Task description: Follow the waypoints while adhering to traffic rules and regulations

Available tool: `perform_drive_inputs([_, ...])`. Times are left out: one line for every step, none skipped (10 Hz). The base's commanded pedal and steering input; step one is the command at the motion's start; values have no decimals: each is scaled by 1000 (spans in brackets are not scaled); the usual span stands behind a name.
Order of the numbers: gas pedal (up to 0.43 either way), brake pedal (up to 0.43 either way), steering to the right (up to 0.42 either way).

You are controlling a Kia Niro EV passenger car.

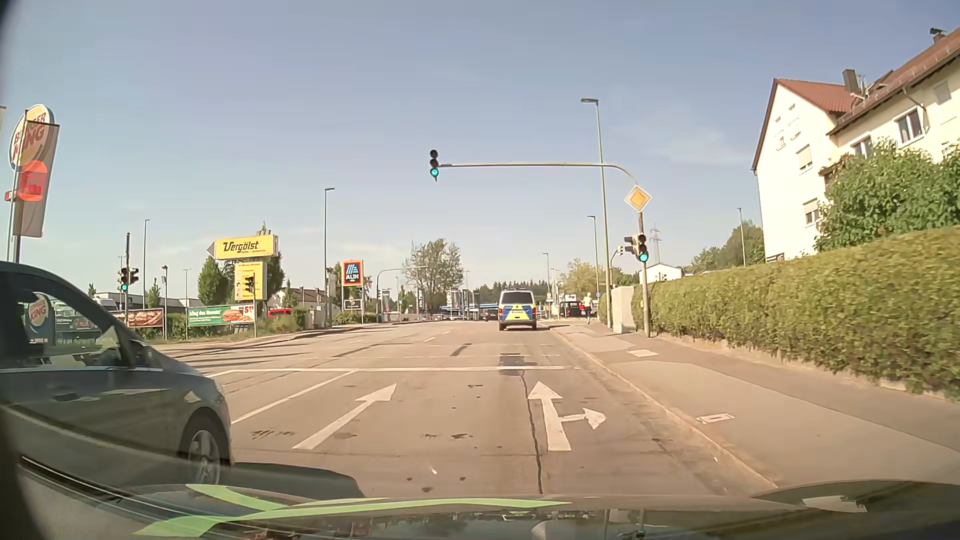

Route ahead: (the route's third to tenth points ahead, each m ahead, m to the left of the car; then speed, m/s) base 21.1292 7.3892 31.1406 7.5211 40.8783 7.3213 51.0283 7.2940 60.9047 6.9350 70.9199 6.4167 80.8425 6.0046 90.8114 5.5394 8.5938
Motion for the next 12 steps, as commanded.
perform_drive_inputs([39, 0, -3])
perform_drive_inputs([39, 0, -4])
perform_drive_inputs([39, 0, -4])
perform_drive_inputs([39, 0, -4])
perform_drive_inputs([47, 0, -4])
perform_drive_inputs([47, 0, -4])
perform_drive_inputs([79, 0, -3])
perform_drive_inputs([98, 0, -3])
perform_drive_inputs([98, 0, -3])
perform_drive_inputs([110, 0, -3])
perform_drive_inputs([110, 0, -4])
perform_drive_inputs([110, 0, -4])
